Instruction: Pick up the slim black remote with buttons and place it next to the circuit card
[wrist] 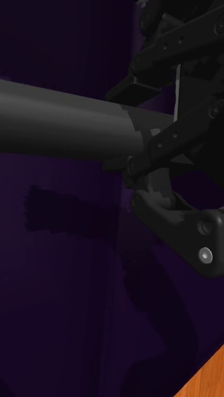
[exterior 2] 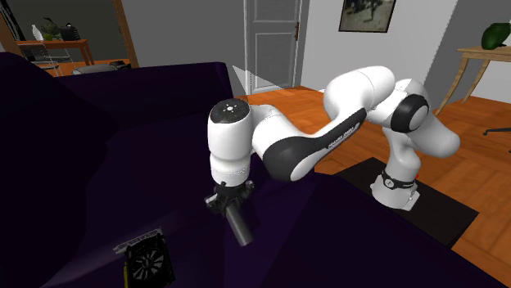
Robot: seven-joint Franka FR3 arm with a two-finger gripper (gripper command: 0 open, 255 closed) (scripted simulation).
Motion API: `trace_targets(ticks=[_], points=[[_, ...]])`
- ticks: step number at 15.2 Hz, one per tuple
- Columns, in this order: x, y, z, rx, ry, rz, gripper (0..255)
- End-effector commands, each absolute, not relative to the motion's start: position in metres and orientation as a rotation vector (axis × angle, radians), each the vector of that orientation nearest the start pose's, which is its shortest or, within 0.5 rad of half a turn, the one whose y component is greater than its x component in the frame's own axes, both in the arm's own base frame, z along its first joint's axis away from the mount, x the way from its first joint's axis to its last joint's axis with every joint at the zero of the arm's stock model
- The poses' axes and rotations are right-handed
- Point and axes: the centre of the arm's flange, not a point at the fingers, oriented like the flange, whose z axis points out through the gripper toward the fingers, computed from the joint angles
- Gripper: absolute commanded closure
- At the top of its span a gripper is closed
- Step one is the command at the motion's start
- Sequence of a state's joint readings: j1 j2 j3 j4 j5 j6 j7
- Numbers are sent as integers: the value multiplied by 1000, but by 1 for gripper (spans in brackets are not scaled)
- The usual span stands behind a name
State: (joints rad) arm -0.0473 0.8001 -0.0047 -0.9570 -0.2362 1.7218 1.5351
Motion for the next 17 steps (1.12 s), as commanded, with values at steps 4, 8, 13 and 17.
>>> trace_targets(ticks=[4,8,13,17], points=[[759,-60,371,-2384,2326,-225,255],[759,-60,350,-2384,2326,-225,255],[759,-60,324,-2384,2326,-225,255],[759,-60,324,-2384,2326,-225,255]])
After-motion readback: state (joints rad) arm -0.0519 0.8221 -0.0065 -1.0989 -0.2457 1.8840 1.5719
